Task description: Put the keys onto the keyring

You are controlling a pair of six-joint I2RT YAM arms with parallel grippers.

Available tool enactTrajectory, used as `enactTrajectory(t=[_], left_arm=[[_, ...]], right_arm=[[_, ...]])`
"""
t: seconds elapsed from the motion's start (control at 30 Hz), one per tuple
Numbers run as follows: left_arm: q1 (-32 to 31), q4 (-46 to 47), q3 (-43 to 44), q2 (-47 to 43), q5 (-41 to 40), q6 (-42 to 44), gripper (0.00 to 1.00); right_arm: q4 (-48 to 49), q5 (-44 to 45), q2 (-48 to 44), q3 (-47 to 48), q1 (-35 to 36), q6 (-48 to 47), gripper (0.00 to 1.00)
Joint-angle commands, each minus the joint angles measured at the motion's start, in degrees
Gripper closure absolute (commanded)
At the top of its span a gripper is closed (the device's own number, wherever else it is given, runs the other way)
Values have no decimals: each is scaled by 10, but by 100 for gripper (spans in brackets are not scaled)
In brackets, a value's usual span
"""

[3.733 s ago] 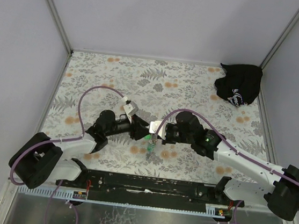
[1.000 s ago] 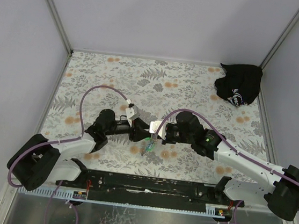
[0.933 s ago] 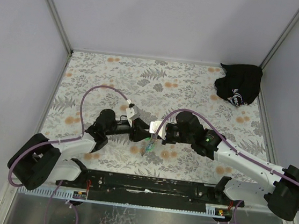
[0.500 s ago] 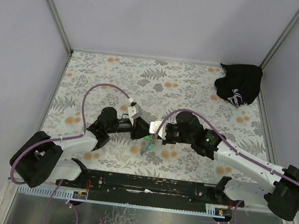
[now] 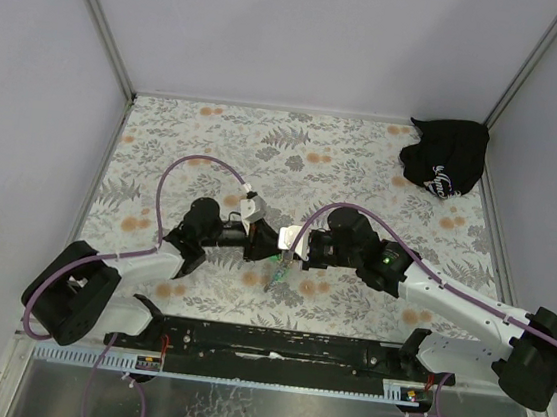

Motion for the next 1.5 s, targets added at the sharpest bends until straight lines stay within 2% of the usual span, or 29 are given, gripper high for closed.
enactTrajectory(t=[0.0,0.17,0.2,0.3,0.63,1.2,1.47], left_arm=[[1,25,21,8,18,15,77],[1,25,19,6,4,13,98],[0,27,17,3,-6,10,100],[1,50,4,-5,-60,-16,100],[-2,202,-60,-16,-198,-187,100],[-73,404,-148,12,-455,-347,100],[-109,431,-160,22,-534,-395,100]], right_arm=[[20,-15,-4,36,5,-4,100],[18,-8,-7,34,4,-4,100],[19,-3,-9,32,4,-3,100],[30,16,-22,14,4,5,100],[98,28,-52,-57,5,43,100],[169,14,-4,-81,27,60,100],[183,37,23,-81,32,53,100]])
